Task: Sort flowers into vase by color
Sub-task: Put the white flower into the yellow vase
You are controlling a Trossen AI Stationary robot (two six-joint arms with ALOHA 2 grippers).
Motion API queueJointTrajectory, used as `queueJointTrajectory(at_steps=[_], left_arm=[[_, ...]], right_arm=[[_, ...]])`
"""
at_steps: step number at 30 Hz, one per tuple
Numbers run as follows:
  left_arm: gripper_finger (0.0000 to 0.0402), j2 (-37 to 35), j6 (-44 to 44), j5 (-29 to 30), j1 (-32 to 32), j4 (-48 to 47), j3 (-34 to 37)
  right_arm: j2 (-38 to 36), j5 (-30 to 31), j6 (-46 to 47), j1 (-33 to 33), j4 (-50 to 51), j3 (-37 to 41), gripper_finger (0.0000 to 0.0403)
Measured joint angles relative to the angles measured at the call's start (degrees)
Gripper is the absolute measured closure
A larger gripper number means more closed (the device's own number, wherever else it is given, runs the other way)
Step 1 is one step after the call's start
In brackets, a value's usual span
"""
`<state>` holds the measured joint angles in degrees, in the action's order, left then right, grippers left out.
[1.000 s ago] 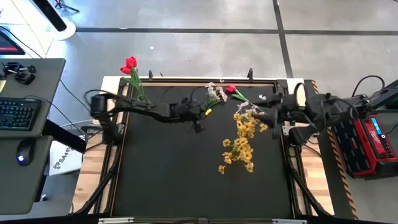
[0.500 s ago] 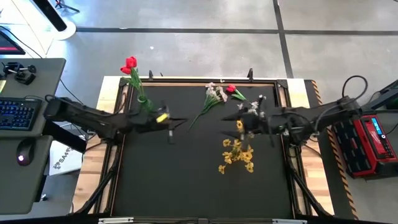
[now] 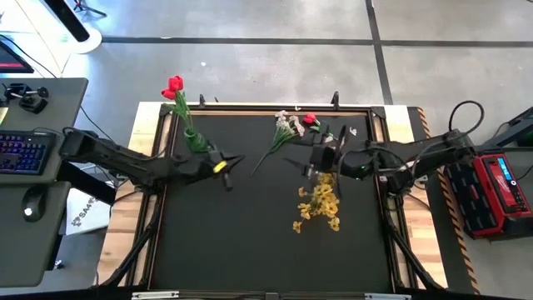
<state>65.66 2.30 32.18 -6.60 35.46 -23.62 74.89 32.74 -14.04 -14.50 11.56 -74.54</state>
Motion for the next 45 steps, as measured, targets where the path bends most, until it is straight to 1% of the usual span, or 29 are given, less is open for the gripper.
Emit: queueJointTrajectory(at_steps=[4,8,13,17,21,25,29,31,33,37,41,45], left_arm=[[0.0373,7.8,-3.6,-2.3,4.3,-1.1,-2.0],[0.0325,16.0,-7.2,-3.8,8.0,-2.8,-4.7],[0.0266,24.3,-11.6,-7.5,11.7,-8.7,-9.0],[0.0248,30.5,-12.4,-7.7,13.8,-8.6,-12.1],[0.0252,35.7,-12.9,-7.5,15.5,-8.5,-14.8],[0.0265,39.7,-13.1,-9.5,16.6,-6.6,-17.6],[0.0278,41.8,-13.2,-12.2,16.8,-3.8,-18.6],[0.0284,42.5,-14.0,-10.9,16.8,-3.7,-19.0],[0.0293,43.3,-14.7,-9.7,16.8,-3.7,-19.0],[0.0318,45.6,-15.3,-10.5,16.8,-3.7,-19.0],[0.0342,47.2,-15.8,-13.2,16.8,-2.3,-19.0],[0.0365,47.7,-15.7,-13.0,16.6,-1.6,-19.1]], right_arm=[[0.0,-0.2,5.1,-0.3,9.4,-6.2,0.0208],[0.0,-1.0,10.5,-0.7,17.8,-9.8,0.0208],[0.1,-0.9,15.8,-3.0,24.1,-10.2,0.0208],[0.1,-0.6,19.9,-4.8,28.0,-10.0,0.0208],[0.1,0.5,22.2,-6.5,29.5,-10.0,0.0208],[0.1,2.1,23.1,-8.2,29.9,-10.0,0.0208],[0.1,4.0,23.1,-9.9,30.4,-10.0,0.0208],[0.1,4.8,23.1,-10.4,31.3,-10.0,0.0208],[0.1,4.9,23.9,-10.5,32.7,-10.0,0.0208],[0.6,5.8,27.1,-9.9,35.4,-9.9,0.0208],[2.6,7.3,26.6,-9.3,36.6,-9.9,0.0208],[5.7,7.3,24.9,-7.6,36.7,-9.9,0.0208]])
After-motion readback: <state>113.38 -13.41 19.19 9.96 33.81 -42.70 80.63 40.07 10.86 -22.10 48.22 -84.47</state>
